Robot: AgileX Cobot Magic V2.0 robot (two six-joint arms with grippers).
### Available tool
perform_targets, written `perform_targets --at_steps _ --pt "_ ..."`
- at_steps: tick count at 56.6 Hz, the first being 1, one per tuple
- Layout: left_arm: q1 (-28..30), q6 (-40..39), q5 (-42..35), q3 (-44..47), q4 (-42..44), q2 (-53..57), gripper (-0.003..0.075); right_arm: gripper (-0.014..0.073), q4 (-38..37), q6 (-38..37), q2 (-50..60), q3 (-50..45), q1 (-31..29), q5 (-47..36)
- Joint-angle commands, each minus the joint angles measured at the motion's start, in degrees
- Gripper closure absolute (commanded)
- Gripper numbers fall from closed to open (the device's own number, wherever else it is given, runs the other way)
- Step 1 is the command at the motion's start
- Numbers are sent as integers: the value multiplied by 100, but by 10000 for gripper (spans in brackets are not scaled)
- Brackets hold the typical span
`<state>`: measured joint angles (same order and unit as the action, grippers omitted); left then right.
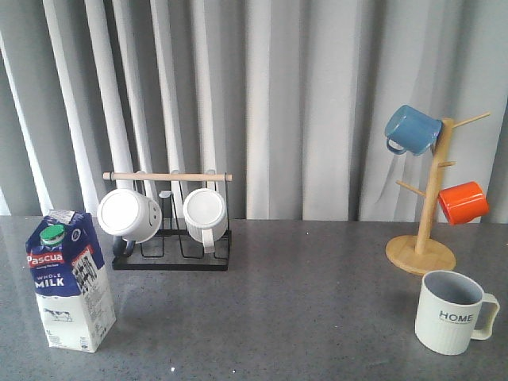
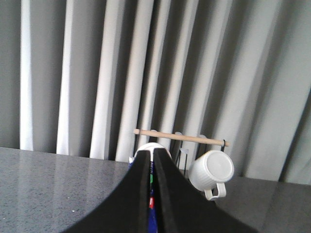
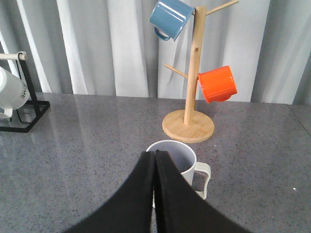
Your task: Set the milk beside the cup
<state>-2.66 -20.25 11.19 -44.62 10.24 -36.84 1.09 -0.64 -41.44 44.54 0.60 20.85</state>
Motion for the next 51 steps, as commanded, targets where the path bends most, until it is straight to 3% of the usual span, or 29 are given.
perform_targets --at_steps 1,10,18,25,33,51 --pt "-345 175 -725 -194 8 -530 701 549 -306 9 -187 189 -21 -532" --pt "-419 316 -1047 -198 -5 -1156 575 378 -812 -42 -535 189 -21 -443" --pt "-419 263 -997 -411 -41 -1555 344 121 -905 -241 -909 189 -21 -546" --pt "-419 249 -1119 -521 -63 -1786 173 -21 -905 -289 -1097 189 -21 -819" --pt "-419 254 -1209 -509 -63 -1865 97 -42 -905 -289 -1146 189 -21 -1294" --pt "-419 254 -1190 -509 -63 -1862 154 18 -920 -271 -1146 189 -21 -1546"
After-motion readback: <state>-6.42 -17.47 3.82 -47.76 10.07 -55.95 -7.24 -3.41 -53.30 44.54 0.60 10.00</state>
